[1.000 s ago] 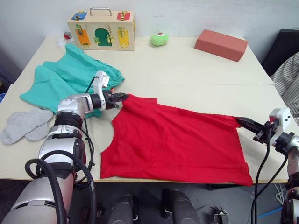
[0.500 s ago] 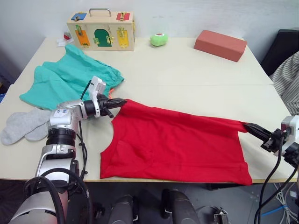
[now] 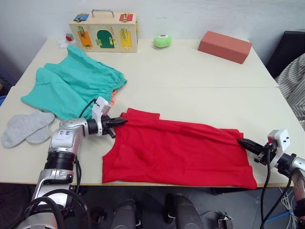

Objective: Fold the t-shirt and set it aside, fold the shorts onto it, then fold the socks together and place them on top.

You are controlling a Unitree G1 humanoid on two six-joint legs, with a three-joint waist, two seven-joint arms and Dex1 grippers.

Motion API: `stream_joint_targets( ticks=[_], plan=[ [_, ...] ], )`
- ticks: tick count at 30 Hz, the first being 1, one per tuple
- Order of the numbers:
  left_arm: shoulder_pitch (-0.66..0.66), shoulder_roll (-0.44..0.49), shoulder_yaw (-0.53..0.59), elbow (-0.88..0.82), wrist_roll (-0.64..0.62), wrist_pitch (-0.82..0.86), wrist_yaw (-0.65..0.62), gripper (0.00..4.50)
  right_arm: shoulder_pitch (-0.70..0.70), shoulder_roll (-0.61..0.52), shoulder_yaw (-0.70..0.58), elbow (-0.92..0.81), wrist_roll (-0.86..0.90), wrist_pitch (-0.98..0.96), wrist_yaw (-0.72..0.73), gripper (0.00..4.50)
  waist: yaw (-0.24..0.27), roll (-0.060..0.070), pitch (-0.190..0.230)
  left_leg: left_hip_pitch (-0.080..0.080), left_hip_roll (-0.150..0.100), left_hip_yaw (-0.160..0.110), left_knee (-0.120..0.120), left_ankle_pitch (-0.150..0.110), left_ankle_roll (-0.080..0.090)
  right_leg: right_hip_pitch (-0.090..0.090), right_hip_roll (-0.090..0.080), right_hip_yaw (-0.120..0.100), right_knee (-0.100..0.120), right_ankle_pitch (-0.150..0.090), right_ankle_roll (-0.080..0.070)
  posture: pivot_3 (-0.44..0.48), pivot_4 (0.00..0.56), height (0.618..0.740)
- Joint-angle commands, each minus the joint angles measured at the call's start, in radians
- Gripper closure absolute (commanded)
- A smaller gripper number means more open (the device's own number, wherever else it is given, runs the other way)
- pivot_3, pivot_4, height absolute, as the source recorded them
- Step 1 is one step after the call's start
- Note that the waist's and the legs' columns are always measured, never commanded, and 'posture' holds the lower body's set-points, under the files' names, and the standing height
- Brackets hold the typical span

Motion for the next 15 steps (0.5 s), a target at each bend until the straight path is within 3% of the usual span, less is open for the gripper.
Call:
stream_joint_targets(
  ticks=[1, 6, 10, 11, 15],
  plan=[
    [-0.006, 0.058, 0.028, -0.077, -0.046, 0.058, -0.027, 3.23, 0.056, -0.051, -0.05, -0.04, 0.014, -0.002, 0.018, 3.19, 0.002, 0.0, 0.0, 0.0, 0.0, 0.0, 0.0, 0.0, 0.0, 0.0, 0.0, 0.0, 0.0, 0.0, 0.0, 0.0, 0.15, 0.74],
    [-0.063, 0.144, 0.021, -0.13, -0.125, 0.188, -0.117, 1.64, 0.172, -0.089, -0.14, -0.175, 0.049, -0.019, 0.018, 1.41, 0.007, 0.0, 0.0, 0.0, 0.0, 0.0, 0.0, -0.001, 0.0, 0.0, 0.0, 0.0, -0.001, 0.0, 0.0, 0.0, 0.15, 0.74],
    [-0.169, 0.149, -0.008, -0.06, -0.11, 0.22, -0.107, 0.37, 0.238, -0.086, -0.219, -0.312, 0.074, -0.048, 0.003, 0.01, 0.021, 0.0, 0.0, 0.0, 0.0, 0.0, 0.0, -0.001, 0.0, 0.001, 0.0, 0.0, -0.001, 0.0, 0.0, 0.0, 0.15, 0.74],
    [-0.22, 0.132, -0.023, 0.008, -0.091, 0.228, -0.087, 0.01, 0.252, -0.087, -0.224, -0.37, 0.078, -0.042, -0.001, 0.0, 0.024, 0.0, 0.0, 0.0, 0.0, 0.0, 0.0, -0.001, 0.0, 0.001, 0.0, 0.0, -0.001, 0.0, 0.0, 0.0, 0.15, 0.74],
    [-0.341, 0.077, -0.051, 0.21, -0.047, 0.209, -0.043, 0.01, 0.276, -0.086, -0.207, -0.514, 0.092, 0.006, -0.017, 0.0, 0.026, 0.0, 0.0, 0.001, 0.0, 0.0, 0.0, -0.001, 0.0, 0.001, 0.001, 0.001, 0.0, 0.0, 0.0, 0.0, 0.15, 0.74]
  ],
)
